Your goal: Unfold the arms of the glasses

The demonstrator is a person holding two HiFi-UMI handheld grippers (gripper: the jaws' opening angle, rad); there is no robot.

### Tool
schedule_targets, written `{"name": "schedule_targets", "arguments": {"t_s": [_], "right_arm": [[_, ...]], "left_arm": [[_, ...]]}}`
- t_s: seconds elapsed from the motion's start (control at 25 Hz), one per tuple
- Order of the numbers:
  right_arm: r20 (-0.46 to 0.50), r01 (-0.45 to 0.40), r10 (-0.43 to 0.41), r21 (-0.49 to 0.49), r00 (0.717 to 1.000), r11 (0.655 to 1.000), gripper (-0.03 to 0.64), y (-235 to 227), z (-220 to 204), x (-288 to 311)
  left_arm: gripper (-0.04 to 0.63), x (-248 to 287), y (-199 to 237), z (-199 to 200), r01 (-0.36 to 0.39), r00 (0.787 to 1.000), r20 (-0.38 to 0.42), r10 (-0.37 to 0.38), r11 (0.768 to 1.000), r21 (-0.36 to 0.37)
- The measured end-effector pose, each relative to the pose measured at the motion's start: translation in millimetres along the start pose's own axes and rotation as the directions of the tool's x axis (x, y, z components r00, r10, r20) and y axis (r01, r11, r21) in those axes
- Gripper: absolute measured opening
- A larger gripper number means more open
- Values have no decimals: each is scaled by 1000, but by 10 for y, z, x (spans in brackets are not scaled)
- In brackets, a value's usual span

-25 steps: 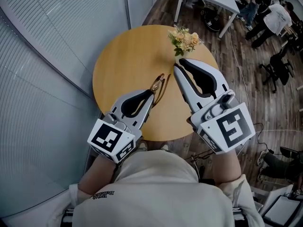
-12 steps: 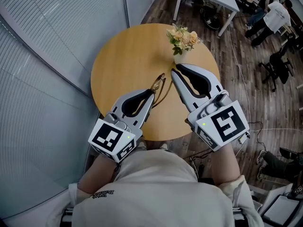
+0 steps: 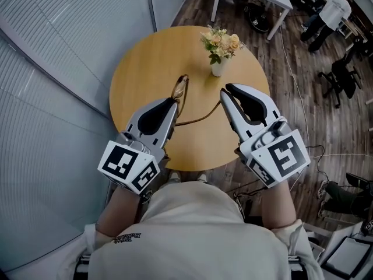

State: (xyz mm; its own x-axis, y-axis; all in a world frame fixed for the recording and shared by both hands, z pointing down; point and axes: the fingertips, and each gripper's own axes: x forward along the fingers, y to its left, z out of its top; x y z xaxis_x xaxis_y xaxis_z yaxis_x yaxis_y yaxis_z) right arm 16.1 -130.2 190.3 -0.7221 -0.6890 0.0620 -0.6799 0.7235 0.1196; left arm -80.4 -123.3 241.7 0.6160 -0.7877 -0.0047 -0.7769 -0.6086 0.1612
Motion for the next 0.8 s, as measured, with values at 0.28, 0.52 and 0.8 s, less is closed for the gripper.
{"name": "schedule_targets", "arguments": {"t_s": [0.28,0.52,0.8], "right_arm": [[-10,2,-2,52,1000,999,34,-5,-300,-140],[-61,-17,21,68,998,998,34,101,-608,-292],[-123,-33,45,98,991,995,34,201,-957,-352]], "left_arm": [[43,29,193,15,-50,998,27,50,999,-16],[43,11,222,70,-72,997,34,73,997,-30],[43,59,233,0,-65,997,25,67,996,-68]]}}
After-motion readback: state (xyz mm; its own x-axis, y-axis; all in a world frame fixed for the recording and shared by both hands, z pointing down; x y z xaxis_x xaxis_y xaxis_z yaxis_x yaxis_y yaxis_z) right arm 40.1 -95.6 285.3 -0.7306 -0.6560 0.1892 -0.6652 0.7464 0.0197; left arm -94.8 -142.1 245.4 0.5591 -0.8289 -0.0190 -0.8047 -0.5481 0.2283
